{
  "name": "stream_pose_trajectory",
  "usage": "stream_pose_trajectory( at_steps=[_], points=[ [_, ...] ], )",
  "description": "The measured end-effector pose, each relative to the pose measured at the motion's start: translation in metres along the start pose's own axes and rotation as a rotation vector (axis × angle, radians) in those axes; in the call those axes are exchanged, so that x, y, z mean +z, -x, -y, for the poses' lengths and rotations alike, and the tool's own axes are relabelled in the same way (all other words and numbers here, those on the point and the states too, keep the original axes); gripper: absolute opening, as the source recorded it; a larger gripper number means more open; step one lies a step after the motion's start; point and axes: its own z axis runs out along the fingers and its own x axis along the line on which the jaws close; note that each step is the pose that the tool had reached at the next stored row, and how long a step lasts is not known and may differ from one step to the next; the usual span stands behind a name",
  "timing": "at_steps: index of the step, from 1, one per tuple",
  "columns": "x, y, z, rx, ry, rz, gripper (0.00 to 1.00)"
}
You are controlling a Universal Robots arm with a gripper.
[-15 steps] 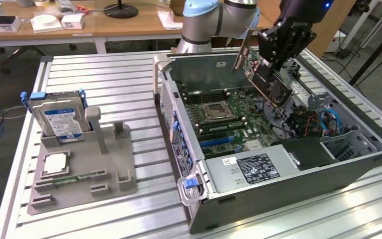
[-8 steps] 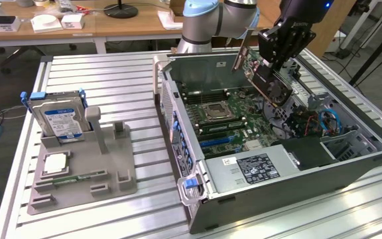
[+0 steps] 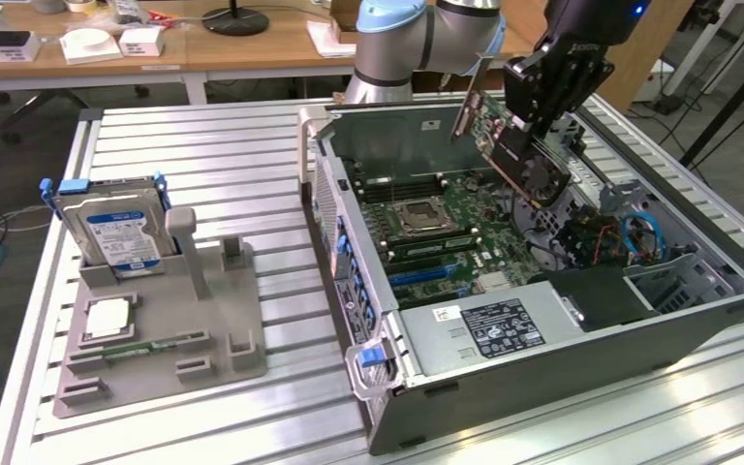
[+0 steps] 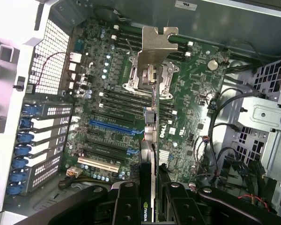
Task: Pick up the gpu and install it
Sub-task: 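Insert the gpu into the slot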
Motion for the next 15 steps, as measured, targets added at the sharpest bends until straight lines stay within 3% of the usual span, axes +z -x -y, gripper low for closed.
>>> stream_pose_trajectory(
  at_steps=[15],
  points=[
    [0.0002, 0.0000, 0.0000, -0.043, -0.0028, -0.0012, 0.26]
  ],
)
